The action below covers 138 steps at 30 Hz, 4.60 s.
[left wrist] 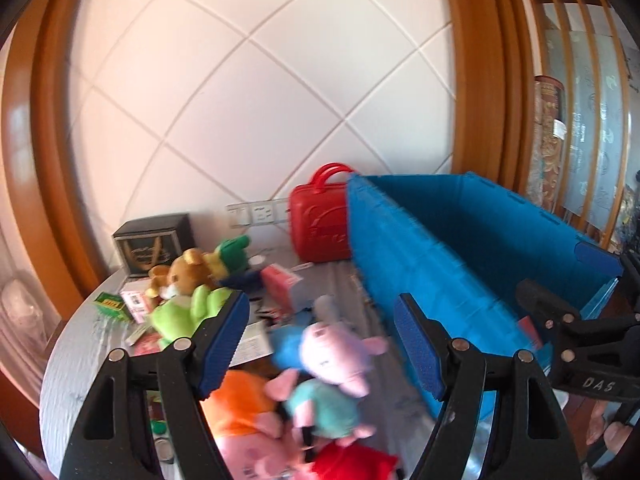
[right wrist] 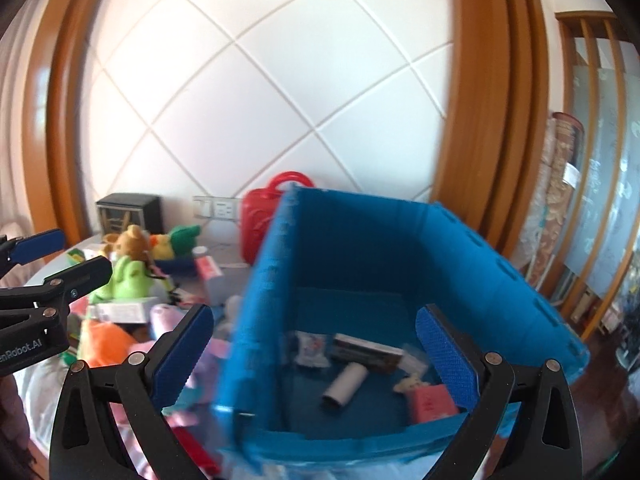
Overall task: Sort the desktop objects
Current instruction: 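Move both tools back from the crate over the pile on the bed, then grasp the black wrapped roll with the left tool while the right tool grasps the red-dress pig plush, then carry the black roll and pig plush over the blue crate and open both tools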
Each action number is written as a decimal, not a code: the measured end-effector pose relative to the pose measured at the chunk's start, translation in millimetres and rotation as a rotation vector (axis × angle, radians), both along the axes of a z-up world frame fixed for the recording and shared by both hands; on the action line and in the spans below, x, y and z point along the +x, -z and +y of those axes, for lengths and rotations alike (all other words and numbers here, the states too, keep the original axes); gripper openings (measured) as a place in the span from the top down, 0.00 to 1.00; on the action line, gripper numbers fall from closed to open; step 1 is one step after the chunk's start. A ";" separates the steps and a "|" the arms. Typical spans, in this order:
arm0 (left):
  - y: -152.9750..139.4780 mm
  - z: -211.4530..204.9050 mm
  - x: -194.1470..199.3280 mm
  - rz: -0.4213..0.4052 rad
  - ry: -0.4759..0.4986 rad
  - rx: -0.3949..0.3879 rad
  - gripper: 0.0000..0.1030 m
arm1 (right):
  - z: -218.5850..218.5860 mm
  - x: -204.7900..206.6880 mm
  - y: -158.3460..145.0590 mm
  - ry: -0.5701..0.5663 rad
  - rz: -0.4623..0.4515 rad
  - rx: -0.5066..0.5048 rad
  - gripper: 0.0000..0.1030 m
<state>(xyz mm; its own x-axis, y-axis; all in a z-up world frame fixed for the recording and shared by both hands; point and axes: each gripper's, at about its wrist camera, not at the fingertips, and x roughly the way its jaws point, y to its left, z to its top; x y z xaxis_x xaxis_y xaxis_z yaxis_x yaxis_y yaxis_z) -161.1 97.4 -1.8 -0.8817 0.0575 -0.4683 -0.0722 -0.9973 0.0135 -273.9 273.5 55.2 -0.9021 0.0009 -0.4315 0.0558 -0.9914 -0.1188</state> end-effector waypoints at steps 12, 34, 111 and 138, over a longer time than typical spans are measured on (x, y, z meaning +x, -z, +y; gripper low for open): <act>97.3 -164.5 13.9 -0.243 -0.095 -0.030 0.28 | -126.9 -12.0 82.6 -0.088 -0.209 -0.040 0.00; 209.9 -171.2 7.4 -0.494 -0.110 -0.010 0.28 | -114.7 -24.3 202.5 -0.082 -0.536 -0.066 0.00; 156.3 -181.9 21.2 -0.361 -0.098 0.020 0.67 | -125.6 11.7 170.3 -0.225 -0.503 -0.065 0.20; 36.3 -88.0 5.2 -0.049 0.051 0.020 0.67 | -115.7 28.6 16.0 -0.110 -0.044 -0.126 0.20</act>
<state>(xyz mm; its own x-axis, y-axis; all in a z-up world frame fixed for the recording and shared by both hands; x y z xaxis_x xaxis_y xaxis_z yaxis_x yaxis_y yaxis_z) -155.9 9.4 -38.1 -0.8535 0.1112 -0.5091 -0.1226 -0.9924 -0.0113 -245.4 157.8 39.2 -0.8740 -0.1534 -0.4611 0.1673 -0.9858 0.0108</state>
